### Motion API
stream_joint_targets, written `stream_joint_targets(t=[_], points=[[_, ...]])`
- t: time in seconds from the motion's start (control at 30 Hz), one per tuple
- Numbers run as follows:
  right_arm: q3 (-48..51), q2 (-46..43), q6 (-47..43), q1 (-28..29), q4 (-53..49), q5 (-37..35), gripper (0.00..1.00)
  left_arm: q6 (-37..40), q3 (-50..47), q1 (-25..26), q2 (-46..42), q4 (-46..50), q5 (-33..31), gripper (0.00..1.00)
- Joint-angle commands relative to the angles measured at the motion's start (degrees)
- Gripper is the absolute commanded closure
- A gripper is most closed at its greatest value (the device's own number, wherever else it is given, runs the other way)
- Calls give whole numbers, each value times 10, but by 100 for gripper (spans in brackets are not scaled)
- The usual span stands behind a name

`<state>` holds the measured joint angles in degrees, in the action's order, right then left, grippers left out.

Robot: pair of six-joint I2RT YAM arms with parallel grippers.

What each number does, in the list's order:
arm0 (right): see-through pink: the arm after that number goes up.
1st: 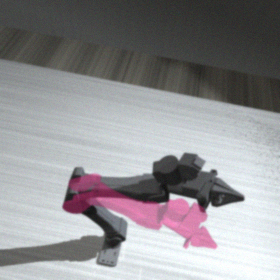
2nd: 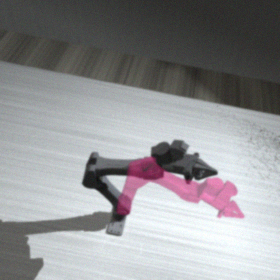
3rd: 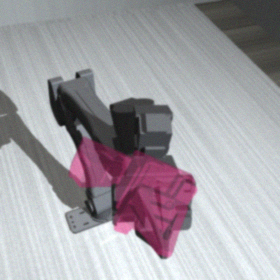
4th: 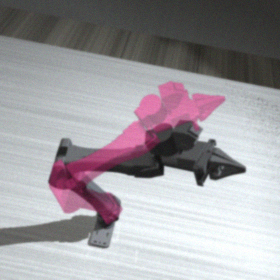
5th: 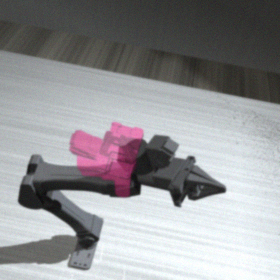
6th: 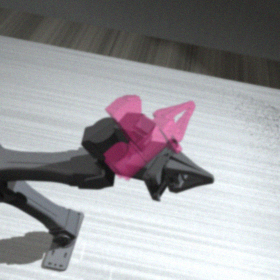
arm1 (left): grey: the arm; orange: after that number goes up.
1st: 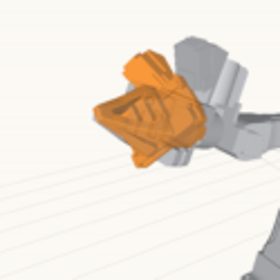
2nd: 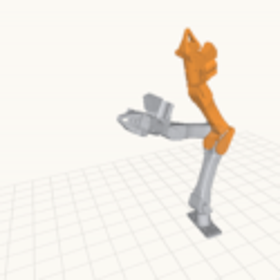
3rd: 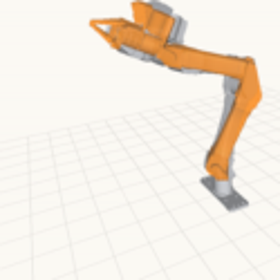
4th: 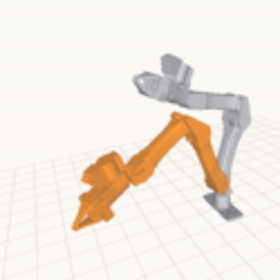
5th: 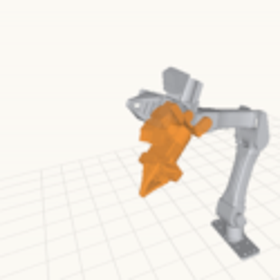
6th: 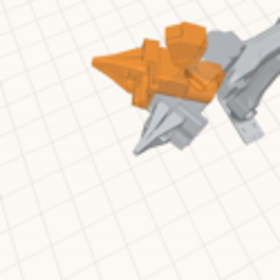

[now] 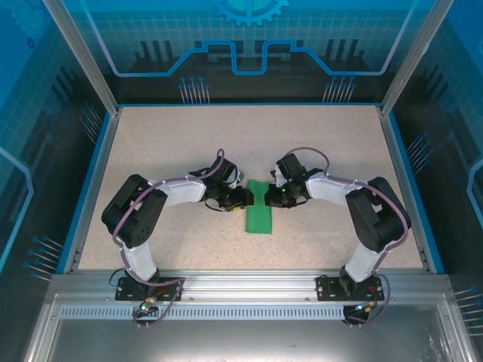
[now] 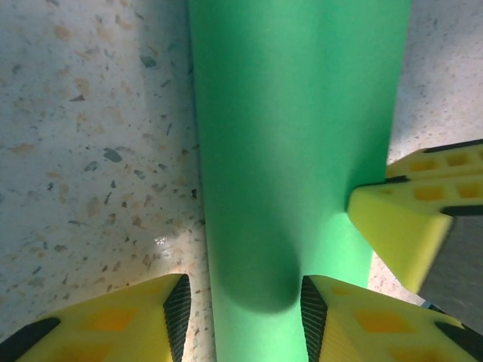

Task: Fold a paper plane with a square sheet of paper (fold left side to right side)
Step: First fold in half a square sheet of paper at the center of the table.

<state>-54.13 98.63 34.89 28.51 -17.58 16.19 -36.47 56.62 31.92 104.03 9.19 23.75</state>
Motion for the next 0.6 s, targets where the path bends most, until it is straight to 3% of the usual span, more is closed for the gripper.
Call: stream_joint_targets(t=[0.0,0.23,0.57], points=[[-15,-5,-9,4,-23,-16,88,7,20,8,17,36,-22,57],[-1,-73,-20,-1,-57,-105,61,17,30,17,36,54,-35,58],[52,-168,-6,-27,-65,-159,54,39,59,33,59,93,-49,58]])
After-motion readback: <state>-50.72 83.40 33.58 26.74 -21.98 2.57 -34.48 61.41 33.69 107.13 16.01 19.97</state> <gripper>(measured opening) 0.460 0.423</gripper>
